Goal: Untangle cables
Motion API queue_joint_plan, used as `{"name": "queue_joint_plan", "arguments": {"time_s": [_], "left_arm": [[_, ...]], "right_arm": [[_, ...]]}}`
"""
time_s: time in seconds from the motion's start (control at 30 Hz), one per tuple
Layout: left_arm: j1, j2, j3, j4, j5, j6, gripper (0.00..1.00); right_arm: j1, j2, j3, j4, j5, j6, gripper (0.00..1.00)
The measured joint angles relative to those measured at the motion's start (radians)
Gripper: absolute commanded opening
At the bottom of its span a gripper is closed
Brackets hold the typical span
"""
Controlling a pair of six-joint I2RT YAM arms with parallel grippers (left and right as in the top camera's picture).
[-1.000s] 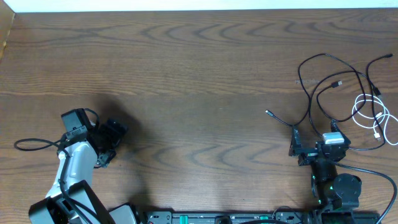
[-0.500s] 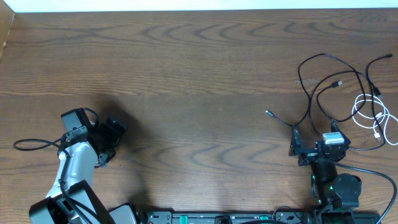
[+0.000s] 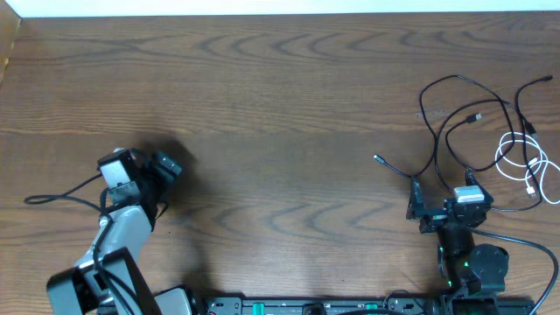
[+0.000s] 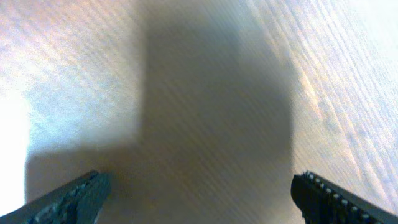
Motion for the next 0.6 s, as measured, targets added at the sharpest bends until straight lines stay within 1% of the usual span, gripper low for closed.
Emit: {"name": "queue_joint_plan", "arguments": {"time_s": [0.13,0.2,0.3,0.37,0.5,0.6], "left_arm": [[-0.079,0.007,-0.035,0.122,0.006,0.048,0.99],[-0.143,0.002,-0.058,0.165,0.018,0.108,0.99],[-0.243,-0.025,-0.085,0.175,0.025,0.208,0.99],[-0.284,-0.055,-0.096,0.176,0.02,0.261,0.99],[-0.302,-0.135,-0.129,0.184,-0.002,0.326,0.99],[-0.295,-0.191,-0.201,0.211,-0.01,0.348,0.99]], "right_arm": [[0.0,0.0,0.0,0.0,0.0,0.0,0.99],[0.0,0.0,0.0,0.0,0.0,0.0,0.99],[0.0,0.0,0.0,0.0,0.0,0.0,0.99],[0.0,0.0,0.0,0.0,0.0,0.0,0.99],[0.0,0.0,0.0,0.0,0.0,0.0,0.99],[0.0,0.0,0.0,0.0,0.0,0.0,0.99]]}}
